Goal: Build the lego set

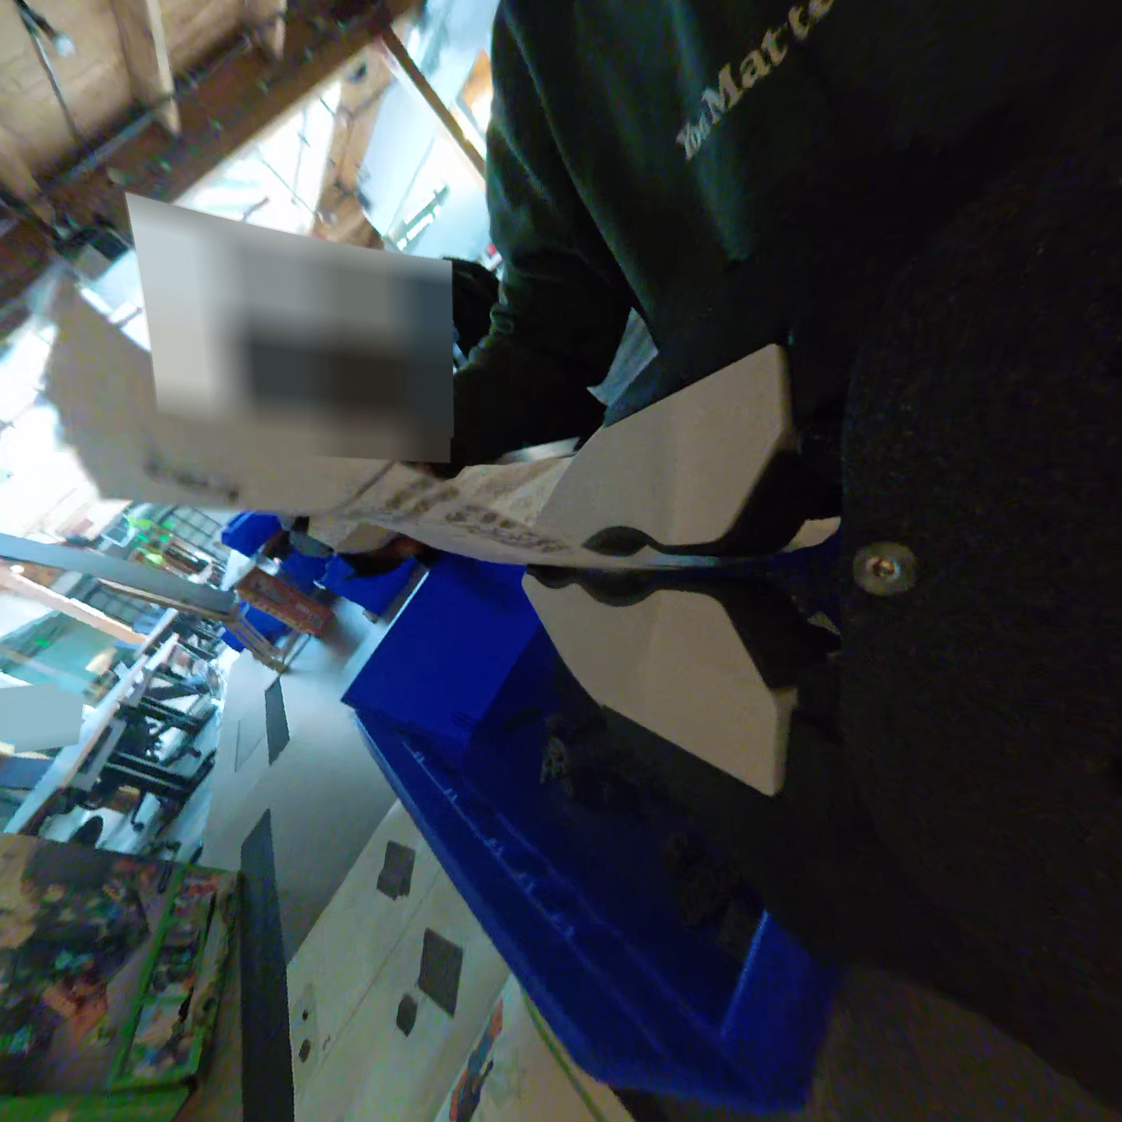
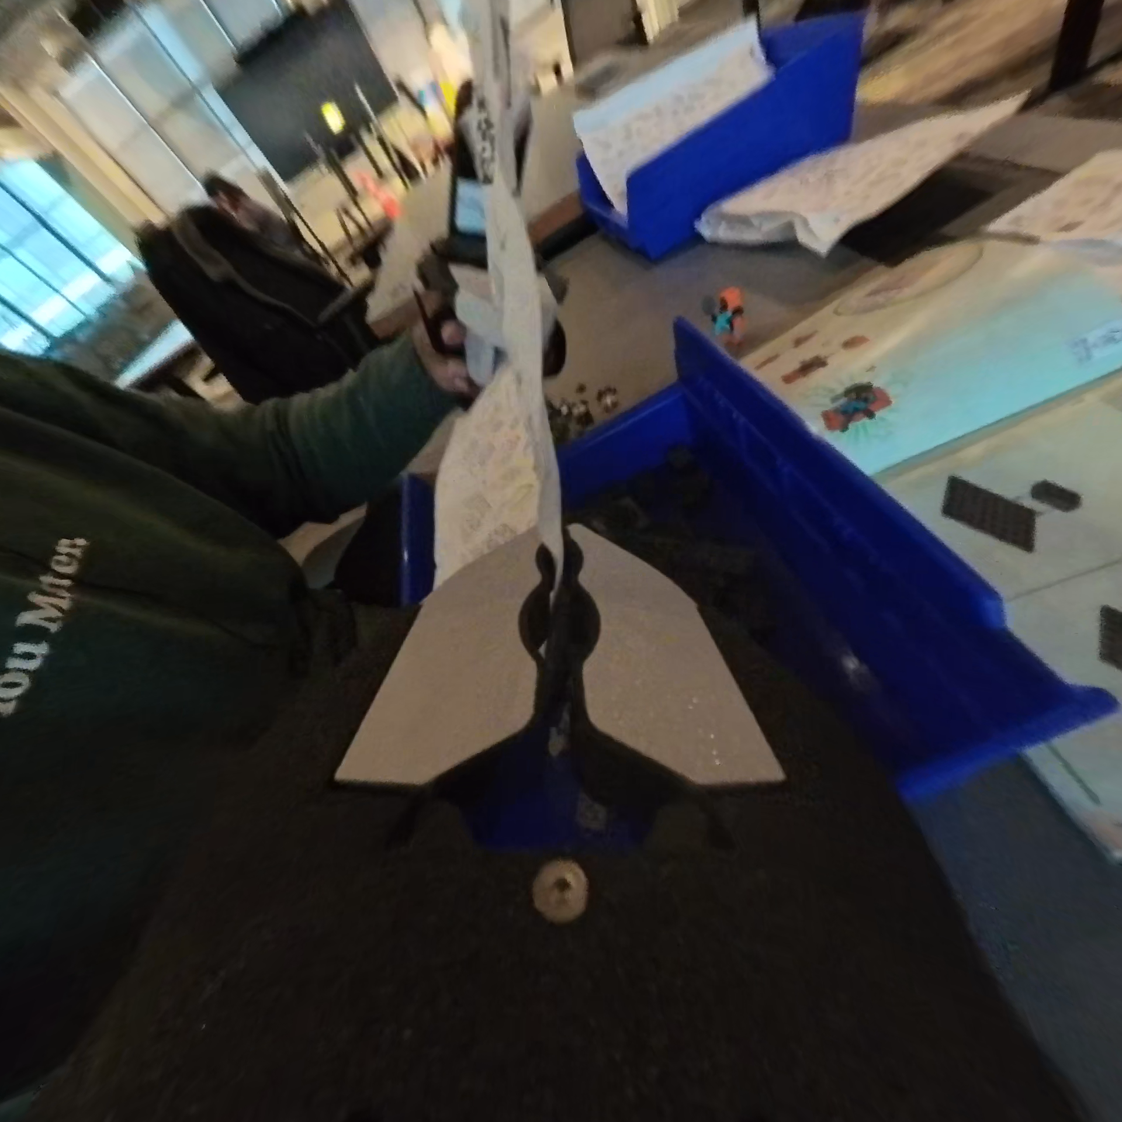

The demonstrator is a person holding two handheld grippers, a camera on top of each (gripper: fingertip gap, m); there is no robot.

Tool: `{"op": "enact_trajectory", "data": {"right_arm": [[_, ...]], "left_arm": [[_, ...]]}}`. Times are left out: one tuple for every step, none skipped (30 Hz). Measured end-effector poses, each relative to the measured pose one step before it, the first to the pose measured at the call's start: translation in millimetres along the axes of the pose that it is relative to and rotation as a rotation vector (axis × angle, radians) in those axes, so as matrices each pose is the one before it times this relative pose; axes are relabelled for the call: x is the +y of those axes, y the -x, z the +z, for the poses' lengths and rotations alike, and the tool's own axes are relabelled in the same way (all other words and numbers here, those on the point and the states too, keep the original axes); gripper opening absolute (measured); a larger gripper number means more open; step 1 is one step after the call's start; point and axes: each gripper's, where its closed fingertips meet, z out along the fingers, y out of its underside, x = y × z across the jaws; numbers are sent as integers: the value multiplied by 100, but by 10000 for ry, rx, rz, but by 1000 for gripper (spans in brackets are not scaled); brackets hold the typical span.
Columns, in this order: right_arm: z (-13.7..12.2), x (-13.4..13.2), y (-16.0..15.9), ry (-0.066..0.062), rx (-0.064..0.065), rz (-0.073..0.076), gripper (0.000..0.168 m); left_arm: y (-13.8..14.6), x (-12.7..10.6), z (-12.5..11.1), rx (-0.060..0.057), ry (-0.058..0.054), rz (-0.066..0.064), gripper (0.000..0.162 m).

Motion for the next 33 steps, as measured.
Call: {"op": "enact_trajectory", "data": {"right_arm": [[9,244,44,164,-32,87,1],[-47,142,74,30,-66,140,0],[-116,106,-30,-23,18,72,1],[-137,49,11,-66,26,11,0],[-123,44,85,-46,13,17,1],[-121,38,173,-21,6,-7,0],[-138,9,184,2,45,-78,0],[-172,9,89,34,115,-129,0],[-190,31,118,58,55,-83,0],[-233,26,79,56,4,18,1],[-241,49,-8,26,8,59,1],[-215,56,49,-18,-52,55,0],[-172,106,184,-20,-136,31,0],[-149,87,166,-24,-86,-16,0],[-223,-159,22,-172,66,-80,1],[-345,-467,54,-351,57,-96,6],[-411,-571,181,-356,-29,-26,21],[-409,-431,73,-217,42,5,28],[-346,-236,-200,-98,217,-79,31],[-253,-96,-472,-59,357,-211,33],[-134,15,-470,-51,292,-247,35],[40,145,-276,-25,83,-105,37],[202,316,-106,71,-67,123,37],[321,343,90,86,-190,200,37],[300,259,403,43,-327,106,28],[216,108,396,-24,-228,2,5],[115,-44,95,-87,34,-22,0],[75,38,37,-11,62,129,0],[106,77,39,-12,34,307,0],[132,78,-65,-86,85,345,0],[142,161,-53,-79,38,366,0],[114,195,55,-82,-82,401,0],[65,150,-11,-119,-77,466,0]], "left_arm": [[126,9,12,-108,62,67,1],[20,3,23,-47,78,-20,1],[-122,162,78,38,105,-1,1],[-2,133,129,-24,89,49,1],[-14,-22,69,10,28,-25,1],[1,-131,46,12,-34,-21,1],[-81,-154,5,7,10,57,1],[-45,-112,78,-17,17,74,1],[-74,-53,127,-3,45,98,0],[-185,4,216,34,43,78,0],[-127,28,231,24,47,62,1],[-95,27,227,1,21,58,0],[-184,22,175,57,21,40,1],[-200,9,100,78,26,-6,1],[-11,-117,1,-6,-59,-46,1],[87,-167,-93,-18,-104,-96,1],[73,-30,-91,13,-41,-128,1],[104,66,-50,-43,-12,-74,1],[-32,164,3,-10,24,10,1],[-102,213,55,4,42,30,1],[-61,244,91,-17,41,25,1],[-122,223,123,44,10,-5,1],[-125,161,140,73,-38,-36,1],[-94,205,159,65,1,-38,1],[-26,199,143,7,9,-13,1],[46,177,65,-44,2,2,1],[36,124,-38,-29,-23,-26,1],[15,104,-97,-20,-20,-47,1],[139,140,-65,-170,12,45,1],[134,83,-80,-223,-22,185,1],[89,-7,-125,-225,-44,219,2],[165,-27,-182,-284,-29,216,6],[156,-86,-224,-300,-37,225,13]]}}
